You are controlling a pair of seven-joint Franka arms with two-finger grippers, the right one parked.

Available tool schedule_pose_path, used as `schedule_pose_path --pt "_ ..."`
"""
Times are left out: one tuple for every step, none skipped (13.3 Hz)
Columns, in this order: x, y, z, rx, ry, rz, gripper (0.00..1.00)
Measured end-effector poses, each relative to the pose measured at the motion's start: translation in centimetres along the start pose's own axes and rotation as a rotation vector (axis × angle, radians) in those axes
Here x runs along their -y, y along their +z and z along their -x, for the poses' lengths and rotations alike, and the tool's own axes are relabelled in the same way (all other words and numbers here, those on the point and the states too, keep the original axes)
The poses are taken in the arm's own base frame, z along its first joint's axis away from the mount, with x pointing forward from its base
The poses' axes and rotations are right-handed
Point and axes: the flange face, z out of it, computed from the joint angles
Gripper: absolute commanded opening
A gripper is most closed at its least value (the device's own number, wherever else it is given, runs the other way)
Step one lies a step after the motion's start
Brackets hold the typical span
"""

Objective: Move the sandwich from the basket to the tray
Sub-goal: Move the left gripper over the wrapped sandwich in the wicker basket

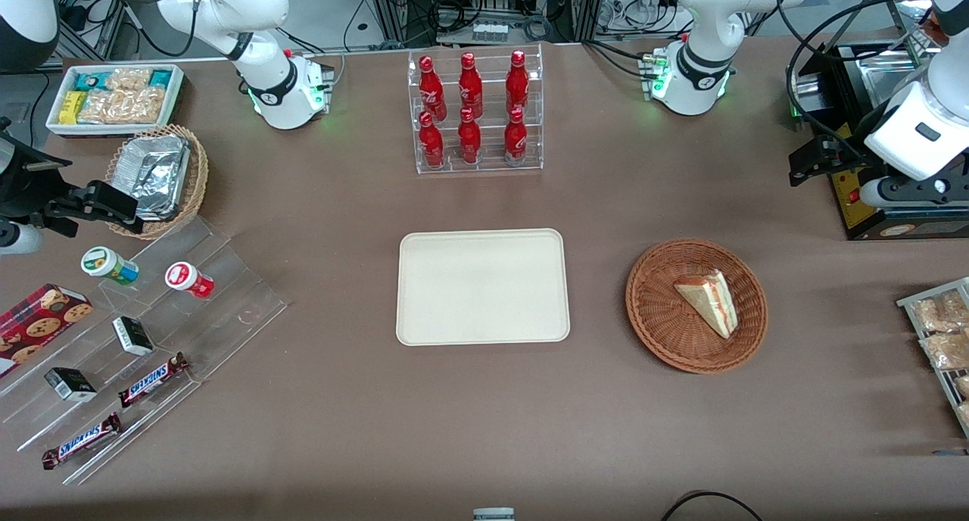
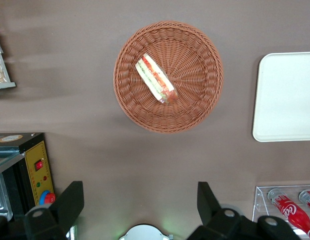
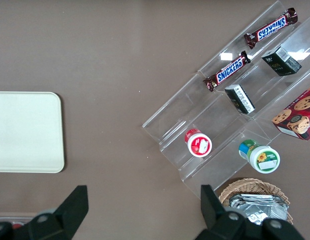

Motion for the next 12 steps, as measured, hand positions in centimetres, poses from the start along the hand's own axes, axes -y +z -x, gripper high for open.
schedule_pose_path --pt "0.0 0.0 0.0 0.000 -0.001 0.000 1.00" --pt "0.0 0.0 0.0 0.000 -0.001 0.000 1.00" --pt "0.0 0.0 0.0 0.003 -0.001 0.000 1.00" --pt "0.0 0.2 0.1 0.009 -0.001 -0.001 1.00" --pt "0.1 0.5 0.1 0.019 -0.002 -0.001 1.00" --pt "0.2 1.1 0.0 0.032 -0.004 -0.002 1.00" --pt "0.4 2.1 -0.2 0.047 -0.009 -0.003 1.00" --pt "0.5 3.2 -0.5 0.051 -0.029 -0.006 1.00" --pt "0.7 4.5 -0.9 0.053 -0.077 -0.020 1.00" --pt "0.8 6.0 -1.2 0.052 -0.141 -0.042 1.00" --pt "0.8 7.5 -1.6 0.045 -0.190 -0.056 1.00" --pt "0.7 8.9 -2.0 0.035 -0.217 -0.061 1.00"
